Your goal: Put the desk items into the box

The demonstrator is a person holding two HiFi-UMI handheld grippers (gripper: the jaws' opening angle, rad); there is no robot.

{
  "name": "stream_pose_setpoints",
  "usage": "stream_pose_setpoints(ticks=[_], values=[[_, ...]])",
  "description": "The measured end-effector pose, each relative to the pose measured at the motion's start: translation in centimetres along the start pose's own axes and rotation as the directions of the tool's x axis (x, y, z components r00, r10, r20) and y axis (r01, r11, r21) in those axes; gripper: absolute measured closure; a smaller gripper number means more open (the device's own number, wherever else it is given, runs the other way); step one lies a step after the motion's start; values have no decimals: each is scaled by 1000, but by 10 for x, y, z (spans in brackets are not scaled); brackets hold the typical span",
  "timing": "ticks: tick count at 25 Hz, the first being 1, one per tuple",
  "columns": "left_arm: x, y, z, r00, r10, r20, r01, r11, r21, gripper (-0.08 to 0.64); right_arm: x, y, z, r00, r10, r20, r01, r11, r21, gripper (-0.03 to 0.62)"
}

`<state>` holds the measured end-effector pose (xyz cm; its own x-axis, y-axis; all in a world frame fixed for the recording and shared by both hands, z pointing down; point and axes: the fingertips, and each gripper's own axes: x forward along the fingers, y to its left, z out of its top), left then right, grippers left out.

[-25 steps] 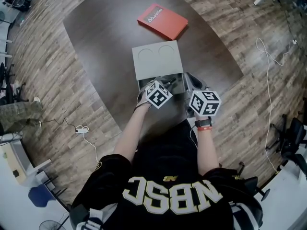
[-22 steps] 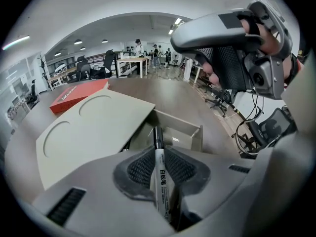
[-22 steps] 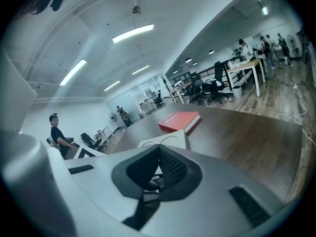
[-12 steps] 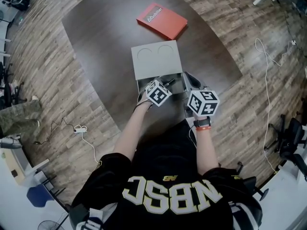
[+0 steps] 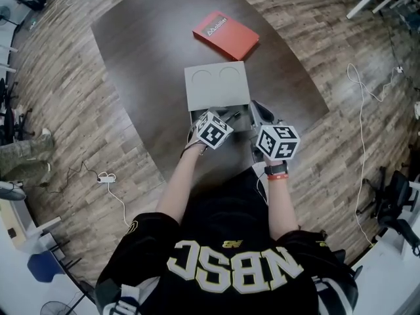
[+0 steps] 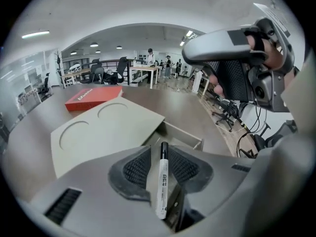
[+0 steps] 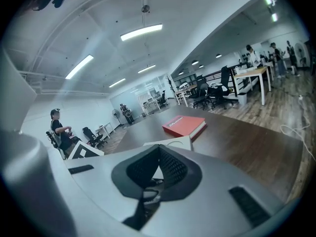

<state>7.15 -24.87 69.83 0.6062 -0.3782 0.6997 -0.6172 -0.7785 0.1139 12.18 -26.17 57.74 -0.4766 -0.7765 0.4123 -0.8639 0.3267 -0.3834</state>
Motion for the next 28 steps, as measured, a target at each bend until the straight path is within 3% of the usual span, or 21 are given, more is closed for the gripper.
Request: stream_pose_setpoints(ticks=[5,9,12,17,25,28], values=[[-37,15,22,991,84,102,-80,996,-45,439,2,13,16,1000,24,19,-24,999,-36,586],[-81,33,42,958,187,219,-159,977,-141,440,2,26,27,998,52,29,-50,996,-76,585],[-116,44,51,921,268,283,-219,956,-193,448,-1,37,35,997,64,36,-59,992,-114,584],[-173,57,61,849,380,367,-306,920,-243,460,-1,43,44,998,15,69,-6,991,-130,577],[-238,65,70,728,493,477,-355,866,-353,506,-14,56,51,992,-25,123,45,985,-168,574],[-251,65,77,691,511,511,-363,857,-366,520,-19,56,56,990,-27,140,52,982,-180,574]])
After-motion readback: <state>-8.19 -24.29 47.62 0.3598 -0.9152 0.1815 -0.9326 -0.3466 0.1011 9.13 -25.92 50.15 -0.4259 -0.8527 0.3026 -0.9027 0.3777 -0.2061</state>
